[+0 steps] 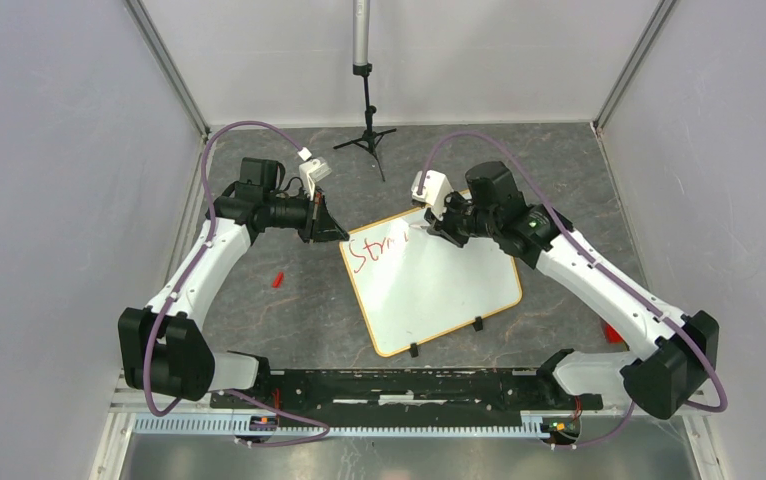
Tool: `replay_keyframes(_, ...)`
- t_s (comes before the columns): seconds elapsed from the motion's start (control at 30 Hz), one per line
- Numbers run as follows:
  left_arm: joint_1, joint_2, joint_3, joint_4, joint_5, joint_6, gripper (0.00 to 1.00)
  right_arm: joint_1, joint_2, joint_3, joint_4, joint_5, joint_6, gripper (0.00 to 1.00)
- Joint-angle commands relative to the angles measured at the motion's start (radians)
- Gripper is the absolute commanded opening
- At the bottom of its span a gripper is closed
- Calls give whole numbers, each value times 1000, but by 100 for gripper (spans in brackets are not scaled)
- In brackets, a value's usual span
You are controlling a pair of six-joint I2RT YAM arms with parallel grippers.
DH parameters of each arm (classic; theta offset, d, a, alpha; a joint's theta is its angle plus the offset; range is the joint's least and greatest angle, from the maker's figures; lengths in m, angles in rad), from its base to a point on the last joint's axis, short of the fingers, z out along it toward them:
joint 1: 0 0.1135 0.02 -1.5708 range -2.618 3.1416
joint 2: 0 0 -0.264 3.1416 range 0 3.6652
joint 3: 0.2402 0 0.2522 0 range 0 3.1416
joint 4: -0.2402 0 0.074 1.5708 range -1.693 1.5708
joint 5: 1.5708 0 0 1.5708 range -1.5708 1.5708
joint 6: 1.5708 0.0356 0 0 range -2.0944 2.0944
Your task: Write a sentence on the whiteboard
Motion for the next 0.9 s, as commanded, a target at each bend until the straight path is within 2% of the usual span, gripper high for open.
replay_keyframes(0.0, -29, 1, 3, -43, 36, 36, 3, 0, 28, 41, 24, -23, 8, 0)
replay_keyframes(0.57, -29, 14, 10, -53, 33, 47, 2, 0, -26, -57, -14, -22, -17, 0)
replay_keyframes(0.87, -29, 14, 12, -53, 33, 43, 2, 0, -13, -6, 4, 37, -18, 0)
